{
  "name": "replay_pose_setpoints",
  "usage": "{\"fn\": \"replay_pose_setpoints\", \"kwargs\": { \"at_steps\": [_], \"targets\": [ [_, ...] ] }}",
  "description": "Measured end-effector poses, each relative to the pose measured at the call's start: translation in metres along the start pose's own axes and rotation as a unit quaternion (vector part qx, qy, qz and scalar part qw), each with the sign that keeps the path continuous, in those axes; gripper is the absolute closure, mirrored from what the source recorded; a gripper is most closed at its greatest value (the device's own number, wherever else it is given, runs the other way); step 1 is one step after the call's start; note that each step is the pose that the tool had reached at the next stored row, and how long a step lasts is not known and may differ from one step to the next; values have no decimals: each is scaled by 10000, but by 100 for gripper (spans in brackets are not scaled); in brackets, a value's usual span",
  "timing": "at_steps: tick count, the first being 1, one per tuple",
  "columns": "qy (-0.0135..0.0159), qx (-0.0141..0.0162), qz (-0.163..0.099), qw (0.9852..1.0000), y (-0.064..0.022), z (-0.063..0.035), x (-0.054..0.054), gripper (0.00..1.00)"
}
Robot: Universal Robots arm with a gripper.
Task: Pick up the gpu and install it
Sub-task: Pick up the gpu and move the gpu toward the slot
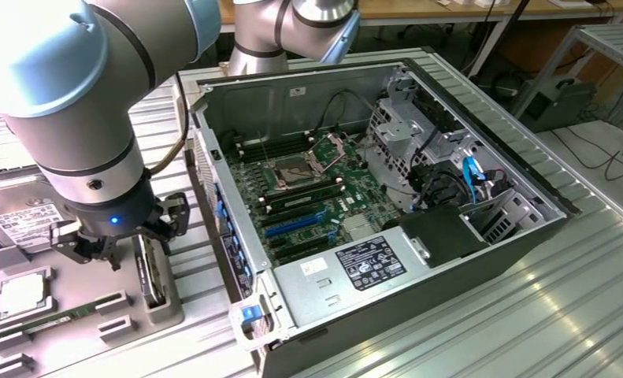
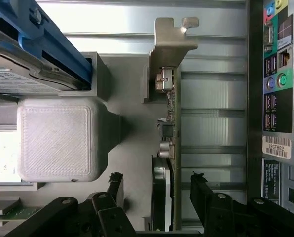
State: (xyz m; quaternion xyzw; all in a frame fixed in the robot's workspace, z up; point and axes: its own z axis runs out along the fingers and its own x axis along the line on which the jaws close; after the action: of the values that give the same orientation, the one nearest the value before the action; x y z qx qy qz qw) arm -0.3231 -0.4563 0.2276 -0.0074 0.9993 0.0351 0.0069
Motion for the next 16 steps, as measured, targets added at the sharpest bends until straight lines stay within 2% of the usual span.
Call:
{"fn": "replay_pose_setpoints", "kwargs": {
  "at_steps": [8,10,11,12,16],
  "targets": [
    [0,0,1,10000,1,0,0,35],
    [-1,-1,1,10000,1,1,0,48],
    [-1,-1,1,10000,1,2,-6,48],
    [-1,0,1,10000,1,2,-13,55],
    [-1,0,1,10000,0,3,-25,55]
  ]
}}
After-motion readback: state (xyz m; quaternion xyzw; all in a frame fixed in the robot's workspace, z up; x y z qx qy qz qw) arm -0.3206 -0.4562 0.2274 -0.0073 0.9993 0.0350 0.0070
